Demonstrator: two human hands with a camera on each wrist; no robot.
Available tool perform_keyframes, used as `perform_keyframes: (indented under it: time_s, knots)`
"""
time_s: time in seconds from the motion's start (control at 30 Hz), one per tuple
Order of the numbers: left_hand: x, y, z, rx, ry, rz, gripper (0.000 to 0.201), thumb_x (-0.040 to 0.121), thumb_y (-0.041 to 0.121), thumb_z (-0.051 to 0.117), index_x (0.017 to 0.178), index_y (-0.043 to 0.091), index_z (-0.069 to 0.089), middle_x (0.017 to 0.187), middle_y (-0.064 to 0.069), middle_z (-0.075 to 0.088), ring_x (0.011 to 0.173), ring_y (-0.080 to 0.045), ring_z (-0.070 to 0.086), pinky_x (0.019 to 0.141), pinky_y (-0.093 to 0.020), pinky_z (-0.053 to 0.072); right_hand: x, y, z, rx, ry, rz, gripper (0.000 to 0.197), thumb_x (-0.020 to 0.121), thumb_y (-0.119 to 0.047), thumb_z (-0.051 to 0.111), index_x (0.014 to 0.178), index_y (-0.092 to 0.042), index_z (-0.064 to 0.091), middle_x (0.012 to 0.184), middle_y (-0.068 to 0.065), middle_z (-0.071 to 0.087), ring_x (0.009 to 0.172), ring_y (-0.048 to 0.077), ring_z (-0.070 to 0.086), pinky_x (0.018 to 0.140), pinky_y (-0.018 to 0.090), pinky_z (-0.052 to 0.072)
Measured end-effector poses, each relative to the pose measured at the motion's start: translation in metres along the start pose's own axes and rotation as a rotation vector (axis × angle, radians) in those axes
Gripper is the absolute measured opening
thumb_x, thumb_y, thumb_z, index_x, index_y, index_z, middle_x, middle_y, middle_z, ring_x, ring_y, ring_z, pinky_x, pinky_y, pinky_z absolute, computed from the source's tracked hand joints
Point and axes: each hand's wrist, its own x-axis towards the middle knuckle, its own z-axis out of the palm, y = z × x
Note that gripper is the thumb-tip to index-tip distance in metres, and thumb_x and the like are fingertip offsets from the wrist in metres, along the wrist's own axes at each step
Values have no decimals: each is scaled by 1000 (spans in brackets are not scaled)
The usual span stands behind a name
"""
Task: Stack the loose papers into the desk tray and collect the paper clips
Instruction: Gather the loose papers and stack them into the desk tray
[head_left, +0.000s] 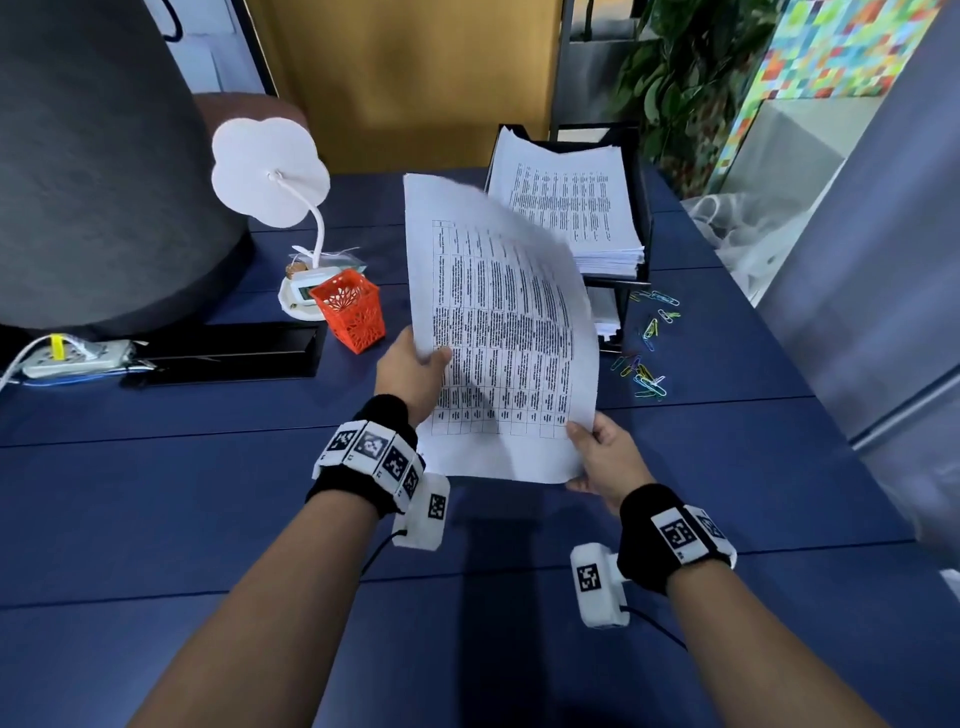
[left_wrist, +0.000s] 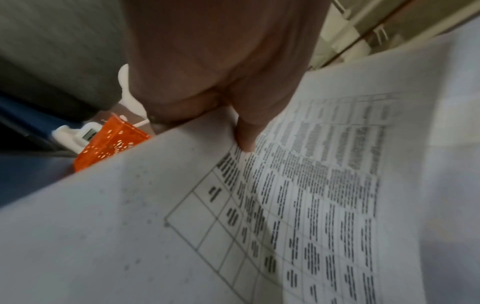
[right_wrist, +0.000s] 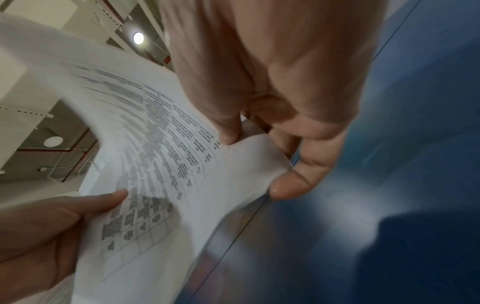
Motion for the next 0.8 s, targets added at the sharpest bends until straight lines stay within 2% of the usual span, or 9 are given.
perform_keyframes:
  time_s: [0.1, 0.2, 0.3, 0.4, 0.53, 0.6, 0.67, 0.73, 0.8]
  knots:
    - [2, 2, 5, 29, 15, 34, 27, 93, 21, 57, 116, 9, 54, 110, -9, 64, 101, -24, 58, 89, -30, 45, -1, -5, -2, 34, -10, 3, 14, 100, -22, 44, 95, -26, 57, 102, -3, 65, 89, 19, 63, 71, 43, 56]
    - [7, 5, 11, -15, 19, 57, 22, 92, 18, 58, 113, 10, 56, 107, -8, 67, 101, -25, 62, 92, -36, 49, -1, -15, -6, 63, -14, -11, 15, 101, -21, 41, 98, -26, 55, 98, -7, 64, 88, 17, 63, 65, 44, 59]
    - [13, 15, 16, -140, 11, 42, 21, 92, 16, 58, 113, 13, 57, 102, -2, 68, 97, -19, 63, 93, -41, 51, 3, -26, -13, 90, -25, -23, 17, 99, -8, 43, 106, -20, 52, 105, -1, 64, 91, 21, 63, 59, 39, 59]
    - [21, 22, 21, -215, 10, 27, 30, 91, 21, 60, 119, 11, 52, 106, -2, 68, 100, -17, 63, 94, -41, 51, 11, -36, -18, 113, -7, -50, 28, 94, 6, 40, 110, -15, 50, 109, 3, 62, 90, 22, 62, 57, 34, 57]
    - [23, 30, 30, -223, -65, 42, 24, 89, 15, 61, 109, 18, 48, 103, -1, 67, 92, -19, 63, 88, -37, 52, 23, -54, -25, 186, 43, -124, 29, 94, 8, 39, 110, -14, 48, 110, 6, 61, 83, 14, 61, 49, 23, 54]
    - [22, 33, 33, -147, -89, 39, 28, 89, 12, 59, 113, 14, 46, 103, 0, 63, 92, -19, 60, 84, -28, 47, 32, -65, -29, 200, 65, -151, 29, 95, 8, 39, 110, -14, 48, 110, 6, 61, 82, 13, 62, 48, 21, 54]
    - [26, 34, 36, -48, -116, 18, 34, 88, 10, 57, 119, 8, 42, 108, -6, 61, 96, -25, 59, 84, -30, 48, 41, -75, -33, 195, 80, -174, 29, 95, 8, 38, 109, -15, 48, 110, 5, 61, 82, 13, 62, 48, 21, 54]
    - [32, 36, 40, 37, -171, -24, 32, 88, 7, 51, 116, 7, 36, 110, -13, 60, 89, -30, 63, 73, -35, 55, 50, -86, -36, 189, 93, -185, 29, 95, 7, 38, 108, -17, 48, 111, 4, 61, 84, 15, 62, 48, 21, 54]
    - [41, 42, 43, 62, -217, -45, 30, 88, 2, 44, 115, 8, 32, 110, -16, 59, 71, -30, 65, 48, -27, 51, 60, -95, -39, 187, 108, -193, 31, 95, 7, 37, 108, -18, 49, 111, 4, 61, 88, 20, 62, 44, 21, 53]
